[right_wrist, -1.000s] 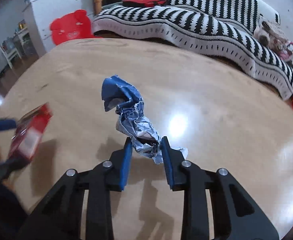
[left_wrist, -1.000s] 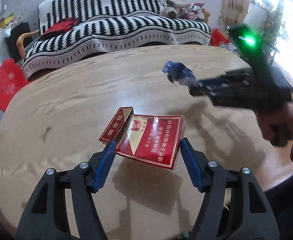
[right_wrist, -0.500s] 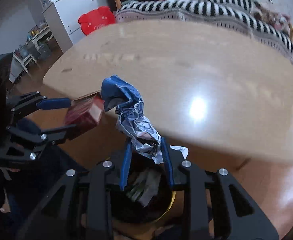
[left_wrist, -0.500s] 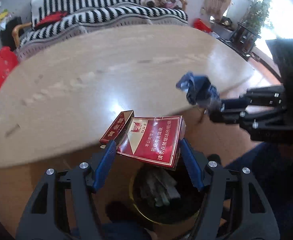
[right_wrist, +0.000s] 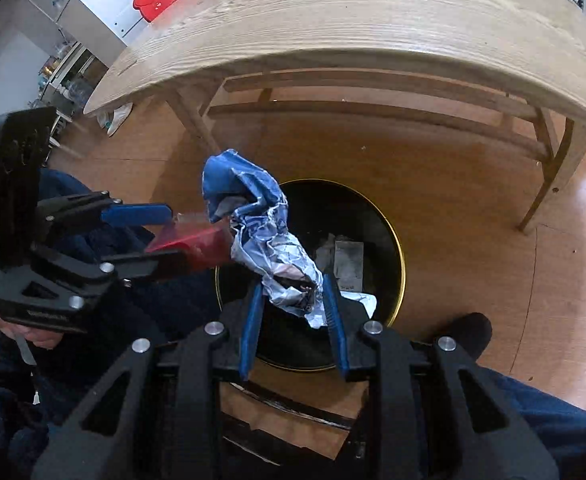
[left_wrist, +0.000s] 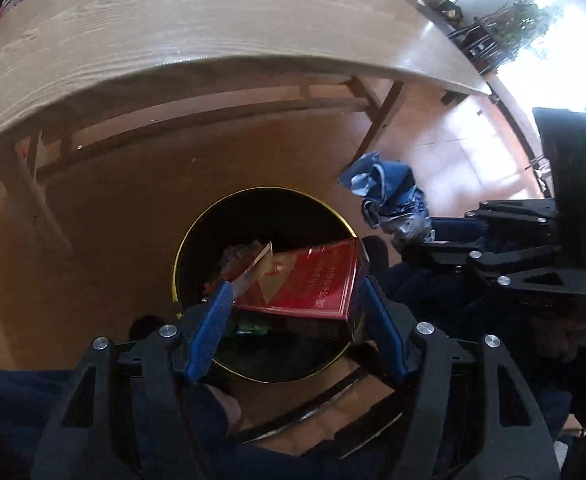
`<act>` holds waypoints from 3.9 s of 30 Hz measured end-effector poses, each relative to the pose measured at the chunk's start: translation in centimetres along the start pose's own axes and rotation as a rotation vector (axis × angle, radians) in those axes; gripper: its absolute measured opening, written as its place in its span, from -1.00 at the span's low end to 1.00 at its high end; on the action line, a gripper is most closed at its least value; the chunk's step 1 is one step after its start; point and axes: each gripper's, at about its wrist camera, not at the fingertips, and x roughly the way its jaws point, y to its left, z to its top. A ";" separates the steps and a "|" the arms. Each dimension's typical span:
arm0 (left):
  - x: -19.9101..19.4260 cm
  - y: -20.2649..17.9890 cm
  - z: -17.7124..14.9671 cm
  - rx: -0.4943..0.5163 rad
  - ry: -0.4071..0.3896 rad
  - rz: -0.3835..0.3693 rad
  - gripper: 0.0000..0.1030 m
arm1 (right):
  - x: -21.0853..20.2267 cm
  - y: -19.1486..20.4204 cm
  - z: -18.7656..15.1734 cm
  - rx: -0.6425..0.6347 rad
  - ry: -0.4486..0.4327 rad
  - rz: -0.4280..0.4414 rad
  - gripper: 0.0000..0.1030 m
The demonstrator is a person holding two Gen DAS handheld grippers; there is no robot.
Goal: Collect trash
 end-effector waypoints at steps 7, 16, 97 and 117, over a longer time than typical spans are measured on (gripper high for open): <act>1.3 0.1 0.6 -0.011 0.031 -0.008 0.25 | 0.9 -0.3 1.5 0.002 0.024 0.002 -0.41; 2.0 -0.1 0.6 -0.012 0.047 -0.018 0.26 | 1.0 -0.9 1.8 0.016 0.025 0.004 -0.40; -8.3 6.3 19.4 -0.108 -0.459 0.371 0.87 | -9.9 -6.0 20.8 0.078 -0.491 -0.343 0.86; -8.0 6.3 19.3 -0.109 -0.456 0.370 0.87 | -9.9 -5.8 20.8 0.080 -0.490 -0.344 0.86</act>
